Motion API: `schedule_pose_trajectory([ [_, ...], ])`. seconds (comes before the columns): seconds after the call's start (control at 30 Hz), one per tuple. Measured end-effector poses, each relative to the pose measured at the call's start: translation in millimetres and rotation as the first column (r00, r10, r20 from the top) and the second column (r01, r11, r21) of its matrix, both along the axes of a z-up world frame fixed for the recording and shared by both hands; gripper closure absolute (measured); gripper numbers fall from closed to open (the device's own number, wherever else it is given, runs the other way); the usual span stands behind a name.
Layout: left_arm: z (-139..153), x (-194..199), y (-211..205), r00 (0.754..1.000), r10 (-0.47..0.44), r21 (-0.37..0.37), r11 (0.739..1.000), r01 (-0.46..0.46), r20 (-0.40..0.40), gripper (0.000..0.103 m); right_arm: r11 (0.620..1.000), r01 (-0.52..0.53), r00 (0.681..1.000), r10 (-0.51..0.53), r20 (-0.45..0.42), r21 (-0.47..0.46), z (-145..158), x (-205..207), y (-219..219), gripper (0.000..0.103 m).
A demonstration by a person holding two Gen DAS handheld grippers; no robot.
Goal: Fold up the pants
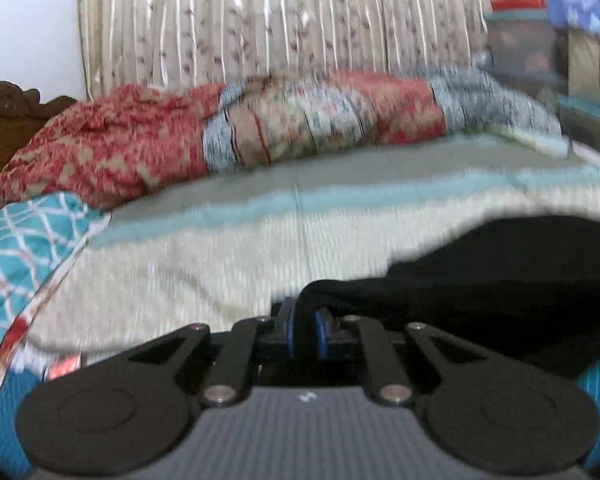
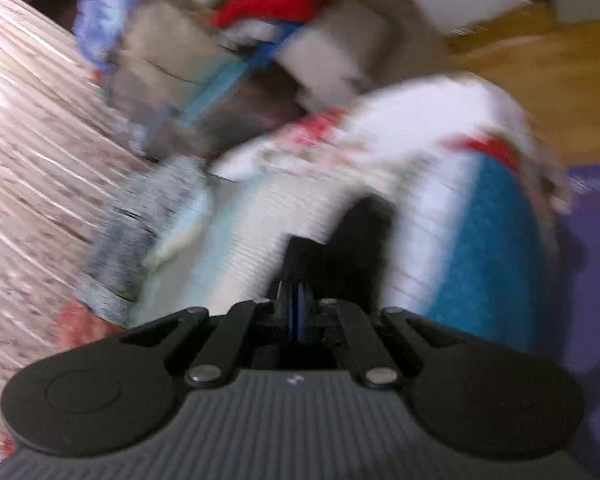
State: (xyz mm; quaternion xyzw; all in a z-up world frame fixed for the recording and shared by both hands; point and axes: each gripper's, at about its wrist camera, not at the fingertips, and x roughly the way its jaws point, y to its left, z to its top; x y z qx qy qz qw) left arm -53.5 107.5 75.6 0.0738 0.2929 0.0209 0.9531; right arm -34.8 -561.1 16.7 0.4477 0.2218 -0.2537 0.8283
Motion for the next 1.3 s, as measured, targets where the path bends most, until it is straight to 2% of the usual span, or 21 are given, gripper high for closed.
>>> schedule_pose_trajectory([
  [0.07, -15.7, -13.5, -4.1, 0.997, -0.009, -0.012, 1.0, 0.008, -0.076, 0.089, 0.997, 0.076, 0.992, -0.076, -0.1, 0.001, -17.3, -5.3, -0.2, 0.091],
  [0.13, -21.2, -29.5, -7.3, 0.995, -0.035, -0.004, 0.999, 0.034, -0.093, 0.086, 0.982, 0.188, 0.978, -0.185, -0.096, 0.022, -22.0, -19.2, -3.1, 0.088],
  [0.2, -18.8, -42.3, -4.6, 0.995, -0.038, -0.001, 0.999, 0.038, -0.093, 0.068, 0.965, 0.263, 0.962, -0.262, -0.07, 0.001, -14.1, -28.2, 3.4, 0.079],
  [0.23, -15.3, -48.0, 1.1, 0.996, -0.026, -0.014, 1.0, 0.025, -0.086, 0.058, 0.969, 0.243, 0.969, -0.244, -0.045, -0.034, -6.1, -26.9, 8.2, 0.079],
  [0.33, 0.5, -56.5, 32.1, 0.997, 0.021, -0.127, 0.991, -0.03, -0.07, 0.051, 0.985, 0.022, 1.0, -0.019, 0.022, -0.17, 26.9, -0.5, 49.0, 0.079],
  [0.4, 12.7, -52.1, 57.1, 0.995, 0.076, -0.223, 0.971, -0.087, -0.057, 0.049, 0.956, -0.176, 0.979, 0.196, 0.064, -0.234, 45.9, 22.2, 86.9, 0.076],
  [0.47, 22.4, -37.6, 80.5, 0.991, 0.128, -0.285, 0.949, -0.135, -0.042, 0.048, 0.863, -0.412, 0.891, 0.449, 0.07, -0.291, 59.5, 46.3, 138.4, 0.063],
  [0.53, 27.0, -8.0, 95.7, 0.991, 0.113, -0.317, 0.94, -0.129, -0.068, 0.044, 0.711, -0.613, 0.748, 0.663, 0.037, -0.345, 64.9, 65.9, 201.4, 0.056],
  [0.6, 21.4, 26.5, 103.3, 0.993, 0.063, -0.335, 0.938, -0.093, -0.1, 0.038, 0.51, -0.78, 0.551, 0.834, -0.012, -0.362, 61.4, 79.7, 268.3, 0.054],
  [0.67, 6.0, 65.3, 106.2, 0.988, 0.018, -0.339, 0.938, -0.07, -0.154, 0.012, 0.31, -0.877, 0.36, 0.93, -0.076, -0.366, 53.8, 86.5, 328.3, 0.049],
  [0.7, -4.4, 84.2, 106.9, 0.98, 0.0, -0.357, 0.932, -0.072, -0.197, 0.009, 0.204, -0.902, 0.268, 0.955, -0.123, -0.38, 50.3, 87.7, 358.8, 0.046],
  [0.8, -34.3, 118.9, 99.8, 0.954, -0.058, -0.407, 0.911, -0.071, -0.296, 0.017, -0.092, -0.902, 0.023, 0.965, -0.26, -0.422, 37.2, 78.8, 436.0, 0.038],
  [0.83, -41.0, 123.6, 93.7, 0.947, -0.069, -0.406, 0.911, -0.067, -0.312, 0.043, -0.17, -0.888, -0.037, 0.953, -0.302, -0.427, 31.8, 76.6, 456.8, 0.037],
  [0.87, -48.1, 125.8, 86.4, 0.938, -0.093, -0.413, 0.909, -0.056, -0.333, 0.065, -0.222, -0.877, -0.076, 0.94, -0.333, -0.427, 26.9, 75.9, 471.5, 0.034],
  [0.93, -53.2, 128.0, 79.4, 0.939, -0.083, -0.411, 0.909, -0.065, -0.333, 0.073, -0.314, -0.852, -0.132, 0.903, -0.408, -0.419, 10.5, 75.5, 495.3, 0.032],
  [0.97, -50.7, 124.8, 77.3, 0.948, -0.071, -0.395, 0.916, -0.061, -0.311, 0.081, -0.347, -0.839, -0.13, 0.875, -0.466, -0.418, 1.9, 77.7, 506.2, 0.043],
  [1.0, -44.6, 120.6, 78.4, 0.958, -0.057, -0.389, 0.92, -0.059, -0.281, 0.085, -0.362, -0.837, -0.118, 0.851, -0.511, -0.409, -2.9, 80.9, 511.6, 0.092],
  [1.1, -14.9, 106.5, 105.4, 0.989, 0.047, -0.457, 0.883, -0.107, -0.141, 0.087, -0.281, -0.872, -0.085, 0.892, -0.444, -0.4, 11.4, 93.8, 492.2, 0.096],
  [1.17, -8.2, 99.4, 125.5, 0.987, 0.116, -0.501, 0.851, -0.155, -0.109, 0.088, -0.266, -0.863, -0.081, 0.912, -0.402, -0.429, 29.2, 83.3, 478.2, 0.096],
  [1.23, -18.2, 100.5, 132.6, 0.982, 0.129, -0.504, 0.844, -0.183, -0.141, 0.086, -0.275, -0.866, -0.122, 0.926, -0.357, -0.418, 41.2, 70.6, 463.4, 0.096],
  [1.3, -35.6, 106.3, 128.6, 0.969, 0.132, -0.469, 0.856, -0.217, -0.207, 0.067, -0.301, -0.879, -0.163, 0.919, -0.36, -0.37, 33.4, 62.6, 462.5, 0.096],
])
